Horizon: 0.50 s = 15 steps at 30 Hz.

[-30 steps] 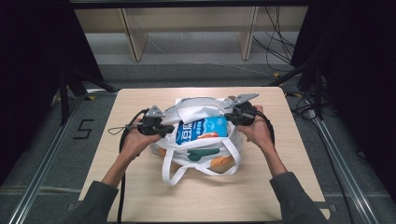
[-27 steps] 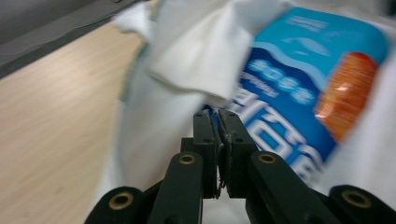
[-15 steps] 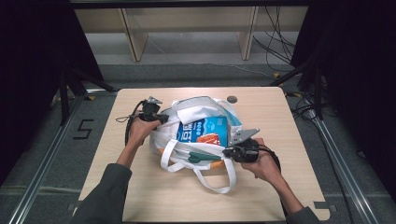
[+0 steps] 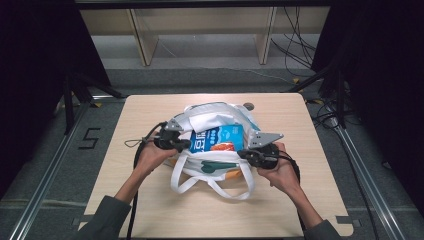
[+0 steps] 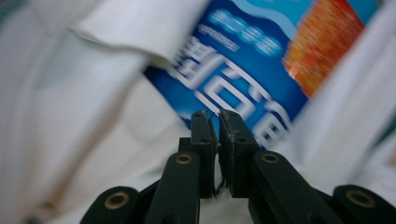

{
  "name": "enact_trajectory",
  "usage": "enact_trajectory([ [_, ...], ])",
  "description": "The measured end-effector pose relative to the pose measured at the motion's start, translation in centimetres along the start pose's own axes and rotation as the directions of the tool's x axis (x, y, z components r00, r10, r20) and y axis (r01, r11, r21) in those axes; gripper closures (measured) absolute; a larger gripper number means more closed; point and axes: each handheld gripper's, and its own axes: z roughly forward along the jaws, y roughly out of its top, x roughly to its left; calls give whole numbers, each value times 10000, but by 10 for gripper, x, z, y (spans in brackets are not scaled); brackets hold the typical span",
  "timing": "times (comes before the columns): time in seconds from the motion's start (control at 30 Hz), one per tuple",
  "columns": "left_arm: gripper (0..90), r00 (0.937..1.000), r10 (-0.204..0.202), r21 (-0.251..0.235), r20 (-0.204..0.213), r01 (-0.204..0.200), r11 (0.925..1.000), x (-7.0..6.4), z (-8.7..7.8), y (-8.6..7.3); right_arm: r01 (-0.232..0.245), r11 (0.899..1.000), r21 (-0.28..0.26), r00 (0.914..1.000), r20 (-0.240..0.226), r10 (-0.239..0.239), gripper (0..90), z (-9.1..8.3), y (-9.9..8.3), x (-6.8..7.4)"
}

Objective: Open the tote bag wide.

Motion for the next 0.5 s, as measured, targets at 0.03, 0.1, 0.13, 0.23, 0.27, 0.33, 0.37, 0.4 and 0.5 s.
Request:
enact_trajectory([
  [0.03, 846, 9999, 57, 96, 163, -59, 9999, -5, 0, -5, 6, 9999, -105, 10000, 6, -6, 900, 3, 0, -2],
  [0.1, 842, 9991, 312, 271, 286, -320, 9991, -13, 1, -15, -82, 9997, 215, 10000, -13, 82, 900, 9, -1, -3],
  [0.13, 842, 9989, 385, 266, 280, -392, 9989, -13, 0, -18, -50, 9993, 379, 10000, -9, 51, 900, 13, -4, -2],
  [0.23, 841, 9981, 310, 192, 531, -321, 9993, -12, 0, -24, -120, 9946, 1031, 9998, -133, 135, 900, 26, -15, 4],
  [0.27, 841, 9980, 211, 114, 599, -218, 9997, -12, 0, -25, -191, 9922, 1230, 9994, -259, 225, 900, 24, -16, 4],
  [0.33, 842, 9985, 23, 45, 547, -25, 10000, -12, 0, -26, -95, 9944, 1048, 9998, -170, 114, 900, 24, -16, 6],
  [0.37, 842, 9985, 23, 45, 547, -25, 10000, -12, 0, -26, -173, 9942, 1062, 9998, -26, 177, 900, 24, -15, 7],
  [0.4, 844, 9993, -18, -194, 366, 26, 9998, -13, -2, -24, -149, 9948, 1005, 9998, -91, 159, 900, 23, -14, 6],
  [0.5, 856, 9995, -89, -688, 292, 109, 9976, -12, -9, -23, -282, 9986, 445, 9995, -149, 289, 900, 13, -8, 1],
])
